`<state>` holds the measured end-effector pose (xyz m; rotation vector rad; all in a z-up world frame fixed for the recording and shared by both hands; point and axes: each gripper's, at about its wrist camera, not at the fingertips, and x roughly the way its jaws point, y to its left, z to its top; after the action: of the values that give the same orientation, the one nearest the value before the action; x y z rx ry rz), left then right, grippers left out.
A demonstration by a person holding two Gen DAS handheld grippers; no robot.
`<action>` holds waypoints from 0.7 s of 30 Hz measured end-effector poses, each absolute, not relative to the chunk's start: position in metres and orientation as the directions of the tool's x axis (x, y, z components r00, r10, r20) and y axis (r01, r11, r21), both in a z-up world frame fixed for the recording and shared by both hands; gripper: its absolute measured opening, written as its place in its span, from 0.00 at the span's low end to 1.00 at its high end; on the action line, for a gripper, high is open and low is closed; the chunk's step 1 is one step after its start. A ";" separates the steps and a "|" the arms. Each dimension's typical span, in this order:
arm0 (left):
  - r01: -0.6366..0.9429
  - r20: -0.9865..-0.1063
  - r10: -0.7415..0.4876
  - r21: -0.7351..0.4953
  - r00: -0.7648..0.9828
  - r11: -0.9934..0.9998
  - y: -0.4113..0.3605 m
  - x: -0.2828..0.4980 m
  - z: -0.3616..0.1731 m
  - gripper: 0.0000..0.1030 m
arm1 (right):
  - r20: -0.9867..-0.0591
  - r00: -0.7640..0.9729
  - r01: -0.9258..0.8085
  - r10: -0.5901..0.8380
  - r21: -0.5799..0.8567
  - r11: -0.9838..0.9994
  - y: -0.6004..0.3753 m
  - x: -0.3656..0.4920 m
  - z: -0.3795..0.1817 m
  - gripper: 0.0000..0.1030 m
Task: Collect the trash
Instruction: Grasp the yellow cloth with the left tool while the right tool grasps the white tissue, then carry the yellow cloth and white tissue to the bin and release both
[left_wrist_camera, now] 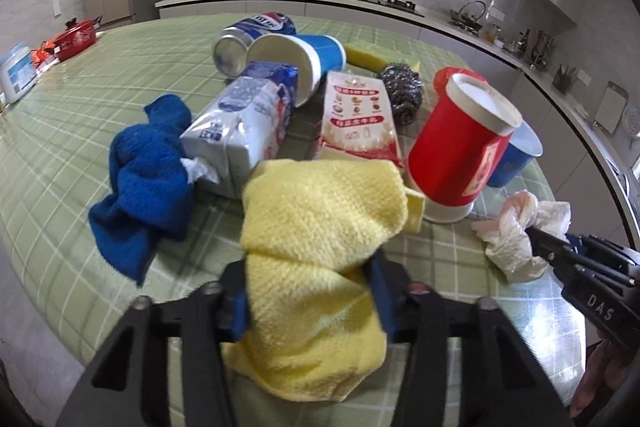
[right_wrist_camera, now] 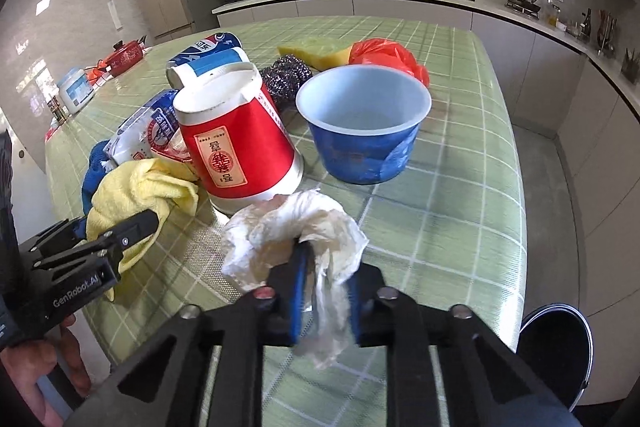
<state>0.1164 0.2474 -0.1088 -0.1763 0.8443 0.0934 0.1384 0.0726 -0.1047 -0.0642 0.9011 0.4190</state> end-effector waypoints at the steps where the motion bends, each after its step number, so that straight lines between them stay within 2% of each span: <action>1: -0.148 -0.748 0.011 -0.117 0.663 0.982 0.247 0.116 -0.107 0.40 | -0.771 0.547 -0.379 0.326 0.119 0.918 0.073 0.138 -0.104 0.14; 13: -0.103 -0.707 -0.005 -0.109 0.707 0.989 0.231 0.095 -0.066 0.39 | -0.726 0.609 -0.345 0.320 0.120 0.931 0.048 0.116 -0.071 0.13; 21: -0.030 -0.687 -0.042 -0.093 0.726 0.995 0.190 0.091 -0.040 0.39 | -0.692 0.662 -0.285 0.288 0.123 0.950 -0.002 0.098 -0.045 0.13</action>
<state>0.0914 0.1902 -0.0403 -0.1002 0.7590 -0.0065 0.0977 -0.0016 -0.0451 0.0040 0.7833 0.3243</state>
